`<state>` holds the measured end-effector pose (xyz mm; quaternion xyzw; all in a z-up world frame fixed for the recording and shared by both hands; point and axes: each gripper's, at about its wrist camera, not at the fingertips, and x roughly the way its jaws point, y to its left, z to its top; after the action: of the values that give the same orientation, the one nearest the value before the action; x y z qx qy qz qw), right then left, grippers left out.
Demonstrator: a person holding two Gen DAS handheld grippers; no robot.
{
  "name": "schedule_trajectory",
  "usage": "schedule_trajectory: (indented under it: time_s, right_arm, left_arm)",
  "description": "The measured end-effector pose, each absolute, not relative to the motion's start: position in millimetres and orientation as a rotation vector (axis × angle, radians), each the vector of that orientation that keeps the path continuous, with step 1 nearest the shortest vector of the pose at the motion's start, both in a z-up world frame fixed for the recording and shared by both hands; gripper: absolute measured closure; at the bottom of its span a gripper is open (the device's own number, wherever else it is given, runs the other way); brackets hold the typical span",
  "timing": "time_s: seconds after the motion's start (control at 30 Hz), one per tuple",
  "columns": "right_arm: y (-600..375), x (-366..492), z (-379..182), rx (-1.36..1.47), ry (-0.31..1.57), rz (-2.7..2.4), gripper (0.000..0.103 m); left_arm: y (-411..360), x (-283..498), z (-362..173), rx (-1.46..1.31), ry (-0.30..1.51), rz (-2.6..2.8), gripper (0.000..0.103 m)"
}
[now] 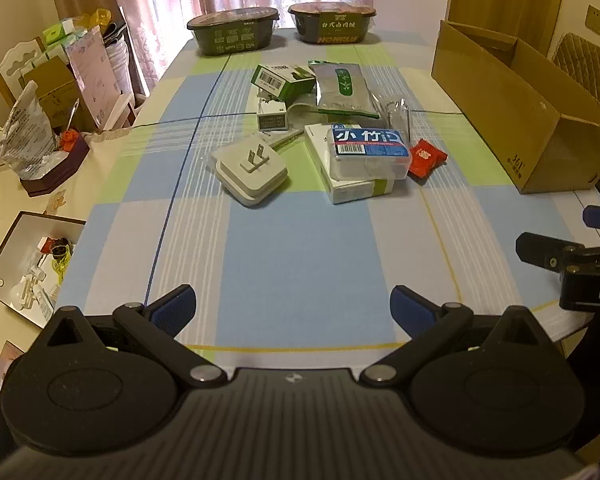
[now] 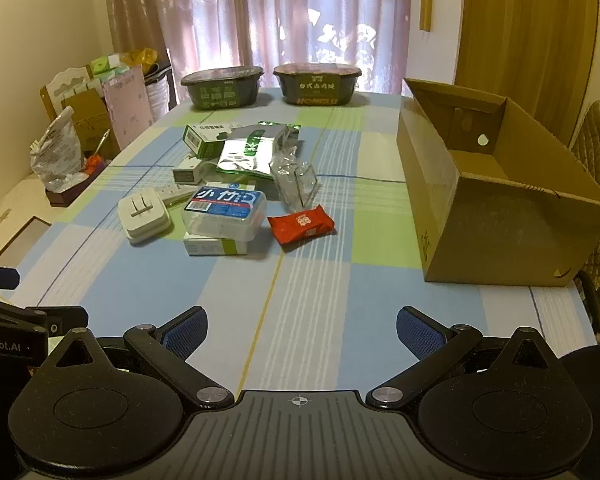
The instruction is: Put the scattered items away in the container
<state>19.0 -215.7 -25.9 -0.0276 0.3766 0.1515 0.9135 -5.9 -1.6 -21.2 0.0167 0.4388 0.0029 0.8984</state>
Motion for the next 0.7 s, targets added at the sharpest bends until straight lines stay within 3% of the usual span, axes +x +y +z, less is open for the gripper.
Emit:
schedule_trajectory:
  time_s: [0.7]
  right_arm:
    - [-216.6, 20.0, -26.8, -0.047, 0.777, 0.315, 0.0]
  left_arm:
    - [-2.8, -5.7, -23.5, 0.039, 0.918, 0.007, 0.001]
